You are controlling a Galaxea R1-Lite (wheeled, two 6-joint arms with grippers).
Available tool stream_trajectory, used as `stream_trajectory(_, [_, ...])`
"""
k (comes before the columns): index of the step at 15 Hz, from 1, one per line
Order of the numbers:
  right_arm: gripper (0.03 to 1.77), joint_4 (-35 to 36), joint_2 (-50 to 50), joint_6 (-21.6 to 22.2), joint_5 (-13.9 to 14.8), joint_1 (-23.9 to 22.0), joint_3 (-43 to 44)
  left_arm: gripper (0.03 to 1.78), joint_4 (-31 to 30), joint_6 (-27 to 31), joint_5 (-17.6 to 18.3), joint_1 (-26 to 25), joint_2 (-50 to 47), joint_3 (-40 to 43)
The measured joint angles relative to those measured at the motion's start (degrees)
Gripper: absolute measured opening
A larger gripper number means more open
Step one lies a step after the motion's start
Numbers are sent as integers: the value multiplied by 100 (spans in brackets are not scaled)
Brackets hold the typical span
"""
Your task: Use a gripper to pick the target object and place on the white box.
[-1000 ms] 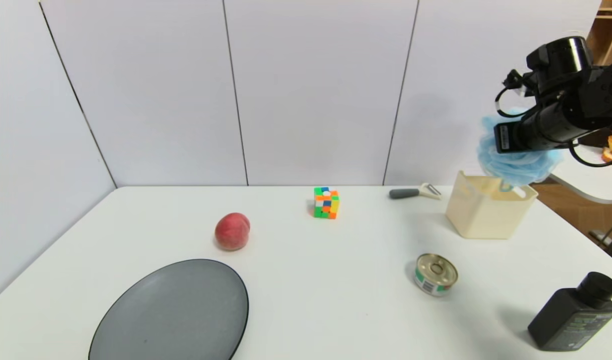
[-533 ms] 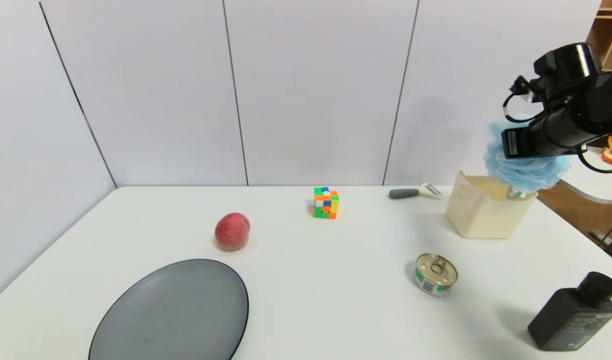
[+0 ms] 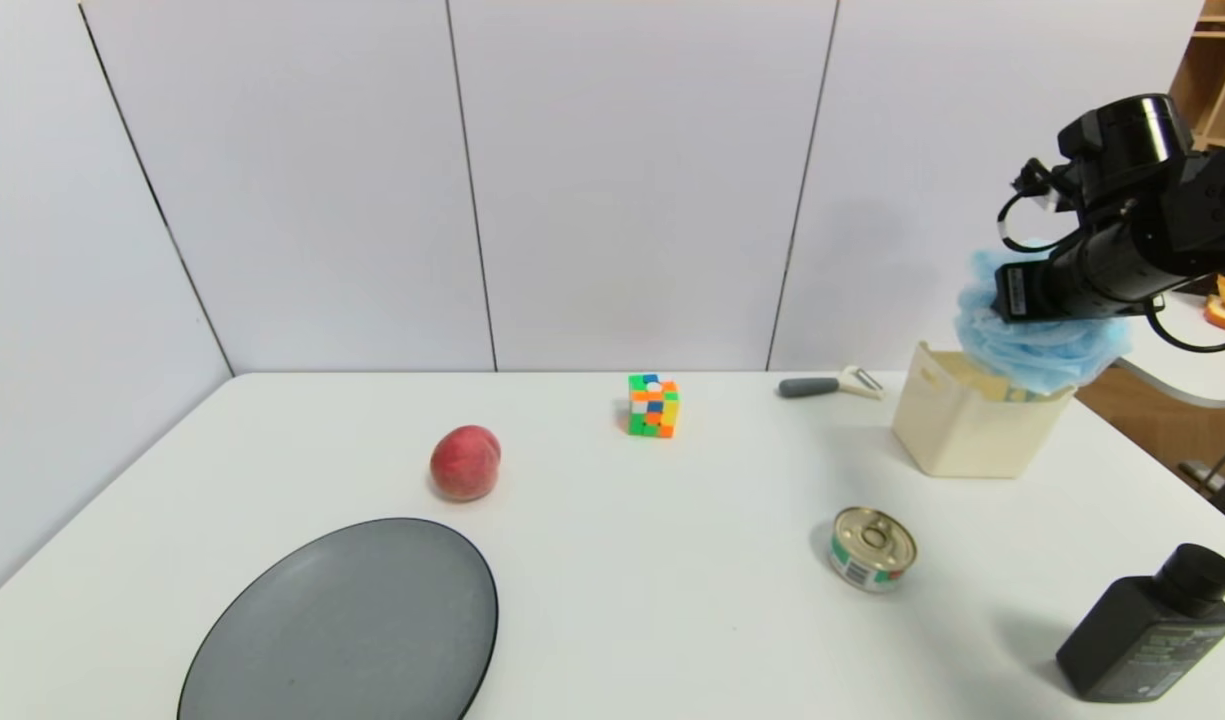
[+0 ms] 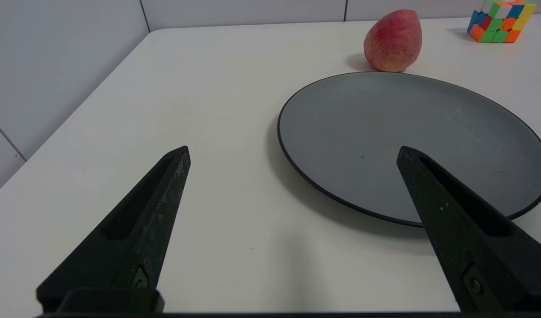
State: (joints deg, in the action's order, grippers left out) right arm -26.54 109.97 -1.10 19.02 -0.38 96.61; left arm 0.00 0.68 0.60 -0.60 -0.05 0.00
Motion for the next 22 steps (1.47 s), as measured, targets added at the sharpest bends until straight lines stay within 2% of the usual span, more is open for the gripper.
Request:
stream_trajectory(4, [130,-2,4,9,7,5,-11,169,0,0,2,0,0,0])
stream_trajectory(8, [147,2,4,9,16,5,-15,169,0,0,2,0,0,0])
stream_trajectory(14, [160,83,-317,-61,11,93,234,169,0,2,0,0,0,0])
stream_trajectory(17, [163,441,-783,-55,-69,354,363,169,0,2,0,0,0,0])
stream_trajectory(22, [167,560,-2022,-124,-163,897,226,169,0,0,2,0,0,0])
